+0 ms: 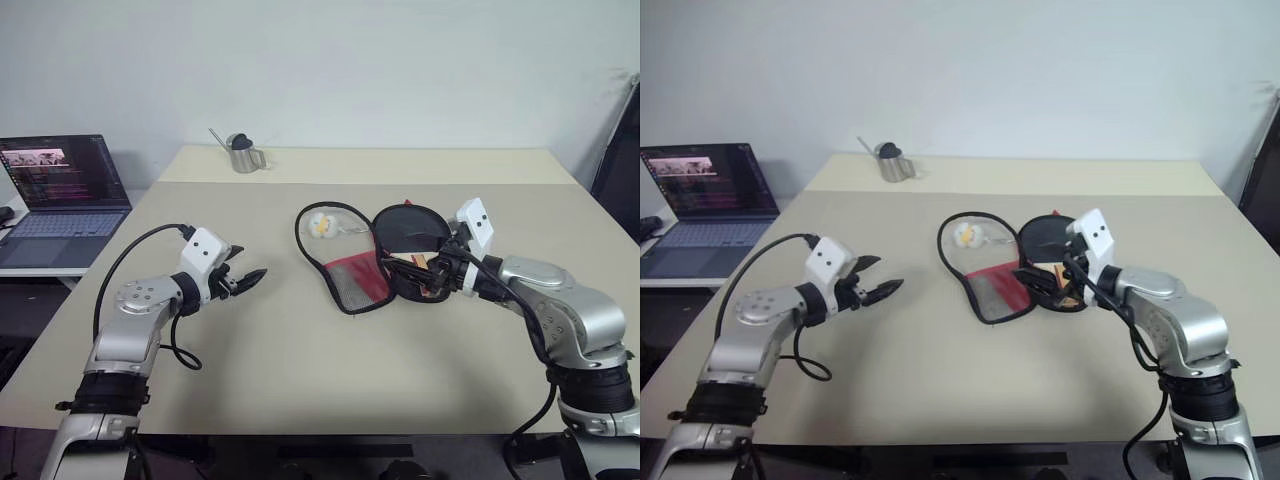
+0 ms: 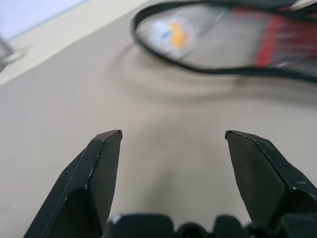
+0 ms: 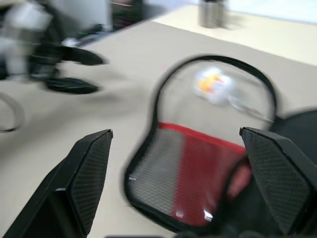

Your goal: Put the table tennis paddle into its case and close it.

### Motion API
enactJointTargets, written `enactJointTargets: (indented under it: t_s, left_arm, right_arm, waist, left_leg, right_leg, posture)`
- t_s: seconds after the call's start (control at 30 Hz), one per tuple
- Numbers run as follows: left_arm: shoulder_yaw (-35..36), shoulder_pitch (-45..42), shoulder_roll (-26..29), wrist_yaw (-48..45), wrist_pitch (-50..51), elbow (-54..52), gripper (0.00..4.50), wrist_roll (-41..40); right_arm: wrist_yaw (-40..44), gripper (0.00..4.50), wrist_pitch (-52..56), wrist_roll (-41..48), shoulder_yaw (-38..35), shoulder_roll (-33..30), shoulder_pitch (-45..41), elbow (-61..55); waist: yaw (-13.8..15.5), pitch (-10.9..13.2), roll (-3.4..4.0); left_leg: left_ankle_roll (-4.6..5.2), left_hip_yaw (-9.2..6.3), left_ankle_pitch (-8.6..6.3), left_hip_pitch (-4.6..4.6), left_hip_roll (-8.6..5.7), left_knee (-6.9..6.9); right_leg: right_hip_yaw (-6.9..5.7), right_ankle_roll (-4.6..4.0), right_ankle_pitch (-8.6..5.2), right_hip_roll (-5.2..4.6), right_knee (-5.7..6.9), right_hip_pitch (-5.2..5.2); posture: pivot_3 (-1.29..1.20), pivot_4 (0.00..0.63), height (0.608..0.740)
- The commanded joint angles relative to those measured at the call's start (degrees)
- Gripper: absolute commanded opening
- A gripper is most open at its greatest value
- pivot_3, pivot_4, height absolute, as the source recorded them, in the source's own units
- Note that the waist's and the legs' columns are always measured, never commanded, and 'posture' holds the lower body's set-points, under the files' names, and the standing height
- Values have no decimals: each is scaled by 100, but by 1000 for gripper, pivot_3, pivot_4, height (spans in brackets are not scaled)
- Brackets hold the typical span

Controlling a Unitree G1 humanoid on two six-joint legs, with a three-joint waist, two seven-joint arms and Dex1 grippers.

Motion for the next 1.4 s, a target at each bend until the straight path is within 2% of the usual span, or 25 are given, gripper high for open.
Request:
enactJointTargets:
  t_s: [0.03, 0.43, 0.57, 0.67, 0.93, 1.27, 1.4]
  left_arm:
    - [-105, -409, -203, 172, -243, 611, 3652, 207]
    - [-581, -1745, -942, -55, -1098, 2858, 3652, 659]
    - [-780, -1929, -1099, -648, -1180, 3118, 3652, 687]
    - [-865, -2096, -1200, -778, -1201, 3391, 4484, 773]
    - [-911, -2747, -1803, -105, -1669, 4538, 4484, 1112]
    - [-838, -3335, -2500, -313, -1925, 4672, 4484, 1051]
    - [-635, -3849, -2886, -547, -1937, 4577, 4484, 800]
  right_arm:
    - [170, 4493, -93, 167, 21, -141, -121, -200]
    - [-38, 4493, -280, 59, 70, -84, -103, -110]
    - [-103, 4493, -225, 107, 30, -84, -19, -192]
    - [-173, 4500, -200, 129, 10, -80, 37, -244]
    - [-322, 4500, -247, 133, -40, -77, 63, -225]
    - [-403, 4500, -244, 246, -240, -152, 143, -347]
    - [-173, 4500, -46, 881, -681, -316, 213, -659]
  waist:
    - [25, 0, 0]
    - [86, 0, 0]
    - [91, 0, 0]
    - [90, 0, 0]
    - [117, 0, -1]
    - [129, 2, -4]
    - [127, 3, -6]
  left_leg:
    - [0, -1, 0, 0, -1, 3]
    - [0, -15, 0, -25, -6, 22]
    - [0, -17, 0, -29, -7, 23]
    - [0, -18, 0, -29, -7, 23]
    - [0, -24, 0, -31, -12, 32]
    - [0, -30, 0, -41, -15, 33]
    - [0, -31, 0, -55, -16, 36]
  right_leg:
    - [-2, 0, 0, 0, 1, 2]
    - [-18, 0, 0, -1, 2, -4]
    - [-19, 0, 1, -1, 2, -5]
    - [-21, 0, 0, -1, 2, -5]
    - [-26, 1, 1, -2, 4, -2]
    - [-32, 2, 1, -3, 3, -6]
    - [-45, 2, 1, -3, -2, -10]
  posture:
    - [0, 150, 740]
    - [0, 150, 740]
    - [0, 150, 740]
    - [0, 150, 740]
    - [0, 150, 740]
    - [0, 150, 740]
    - [0, 150, 740]
